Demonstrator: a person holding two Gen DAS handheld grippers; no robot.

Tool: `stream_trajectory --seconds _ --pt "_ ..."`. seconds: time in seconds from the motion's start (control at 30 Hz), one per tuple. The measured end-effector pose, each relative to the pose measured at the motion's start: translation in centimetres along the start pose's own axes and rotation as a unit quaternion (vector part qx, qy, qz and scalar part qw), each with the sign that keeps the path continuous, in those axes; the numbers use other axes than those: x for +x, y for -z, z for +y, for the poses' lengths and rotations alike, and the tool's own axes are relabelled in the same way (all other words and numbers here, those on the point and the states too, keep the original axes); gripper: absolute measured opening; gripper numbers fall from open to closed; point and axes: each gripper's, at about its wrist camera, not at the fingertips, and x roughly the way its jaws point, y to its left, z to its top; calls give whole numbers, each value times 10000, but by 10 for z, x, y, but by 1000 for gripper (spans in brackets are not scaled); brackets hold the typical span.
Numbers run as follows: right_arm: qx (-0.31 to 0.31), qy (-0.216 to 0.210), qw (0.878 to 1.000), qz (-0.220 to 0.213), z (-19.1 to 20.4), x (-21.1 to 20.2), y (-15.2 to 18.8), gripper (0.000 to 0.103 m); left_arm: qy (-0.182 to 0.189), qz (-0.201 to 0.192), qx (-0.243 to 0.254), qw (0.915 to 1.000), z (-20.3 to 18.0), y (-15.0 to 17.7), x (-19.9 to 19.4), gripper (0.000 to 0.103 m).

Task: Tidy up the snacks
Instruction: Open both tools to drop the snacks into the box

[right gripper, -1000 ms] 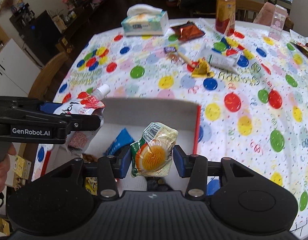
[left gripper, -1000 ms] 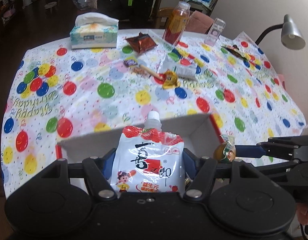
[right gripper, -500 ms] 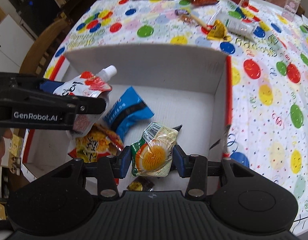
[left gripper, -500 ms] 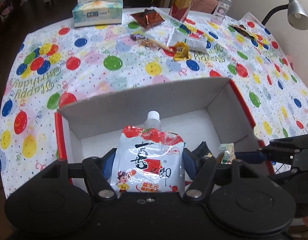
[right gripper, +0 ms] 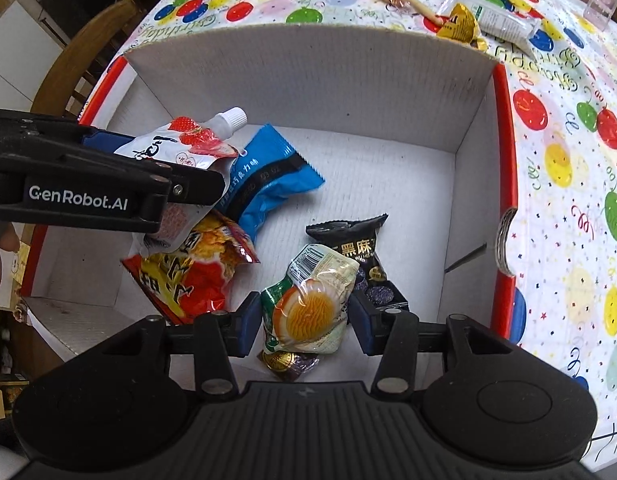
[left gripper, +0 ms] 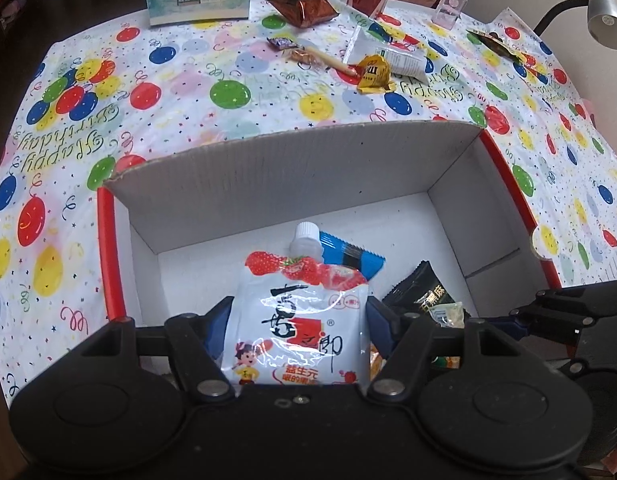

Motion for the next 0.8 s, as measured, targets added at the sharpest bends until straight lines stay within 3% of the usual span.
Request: stream_trajectory --seconds 0.47,0.53,0.6,0.8 --pt "192 -123 9996 -180 -9 -17 -2 54 16 74 -22 10000 1 -1 2 68" --pt "197 -151 9994 -236 -8 -22 -3 54 21 29 -12 10000 1 -2 0 70" --pt "178 -169 9993 -297 -7 -28 -3 55 49 -88 16 9999 0 -3 -7 82" --pt "111 -183 9983 -539 -6 -48 -3 63 103 -391 74 9992 -3 -8 -26 85"
